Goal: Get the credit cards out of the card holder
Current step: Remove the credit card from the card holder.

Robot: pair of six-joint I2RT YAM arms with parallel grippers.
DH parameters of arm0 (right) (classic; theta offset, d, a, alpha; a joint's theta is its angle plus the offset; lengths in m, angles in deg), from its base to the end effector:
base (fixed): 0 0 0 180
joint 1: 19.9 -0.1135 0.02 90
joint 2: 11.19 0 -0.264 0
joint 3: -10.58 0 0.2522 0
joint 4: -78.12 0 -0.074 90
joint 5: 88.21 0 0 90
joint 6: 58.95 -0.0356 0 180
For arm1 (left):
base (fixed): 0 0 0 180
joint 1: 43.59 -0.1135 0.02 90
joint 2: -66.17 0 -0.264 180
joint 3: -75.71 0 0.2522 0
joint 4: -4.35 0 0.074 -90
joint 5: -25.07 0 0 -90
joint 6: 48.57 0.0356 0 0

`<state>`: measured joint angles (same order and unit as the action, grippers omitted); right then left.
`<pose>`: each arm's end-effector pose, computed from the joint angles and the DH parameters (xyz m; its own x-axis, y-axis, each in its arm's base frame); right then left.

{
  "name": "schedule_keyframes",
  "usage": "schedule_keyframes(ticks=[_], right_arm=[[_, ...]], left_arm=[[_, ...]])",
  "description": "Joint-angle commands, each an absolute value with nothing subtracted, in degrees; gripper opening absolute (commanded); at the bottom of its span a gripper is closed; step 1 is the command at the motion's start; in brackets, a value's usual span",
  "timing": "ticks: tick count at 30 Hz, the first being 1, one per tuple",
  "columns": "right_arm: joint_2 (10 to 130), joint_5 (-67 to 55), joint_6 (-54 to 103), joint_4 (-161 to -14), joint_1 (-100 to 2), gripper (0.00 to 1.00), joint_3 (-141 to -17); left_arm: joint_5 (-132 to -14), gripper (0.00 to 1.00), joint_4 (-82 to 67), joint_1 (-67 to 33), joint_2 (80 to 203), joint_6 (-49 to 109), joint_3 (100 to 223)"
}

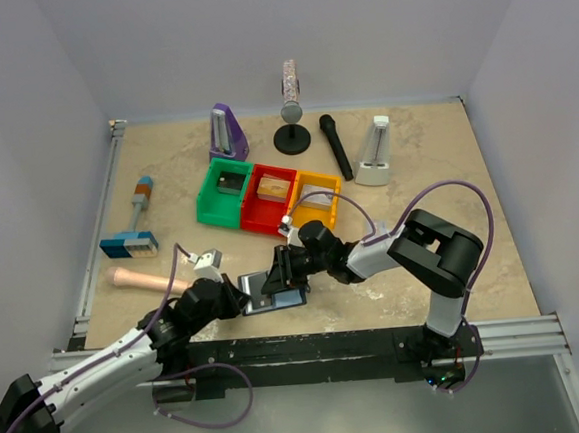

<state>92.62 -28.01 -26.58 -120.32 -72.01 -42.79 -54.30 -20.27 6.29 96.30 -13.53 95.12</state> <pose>0.1903 0.2733 0.1198 -0.9713 -0.0547 -0.2316 -0.2303 0.4605 0.8573 0.0877 -0.0939 0.1361 -0.7500 -0.3588 -0.5557 0.0707 0.7918 -0.6066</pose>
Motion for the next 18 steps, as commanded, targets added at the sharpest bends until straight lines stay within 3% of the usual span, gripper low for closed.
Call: schedule_keyframes(ticks=[1, 18], right_arm=[[92.52, -29.06, -26.7, -122.13, -72.28, 0.38, -43.87], [92.96, -29.15, -28.1, -123.71, -72.28, 0.39, -44.57]], left_arm=[[-51.57, 0.0, -22.33, 6.15, 99.57, -14.55, 96.85], [-56.14, 0.0, -13.9, 6.15, 105.11, -14.38, 94.83]])
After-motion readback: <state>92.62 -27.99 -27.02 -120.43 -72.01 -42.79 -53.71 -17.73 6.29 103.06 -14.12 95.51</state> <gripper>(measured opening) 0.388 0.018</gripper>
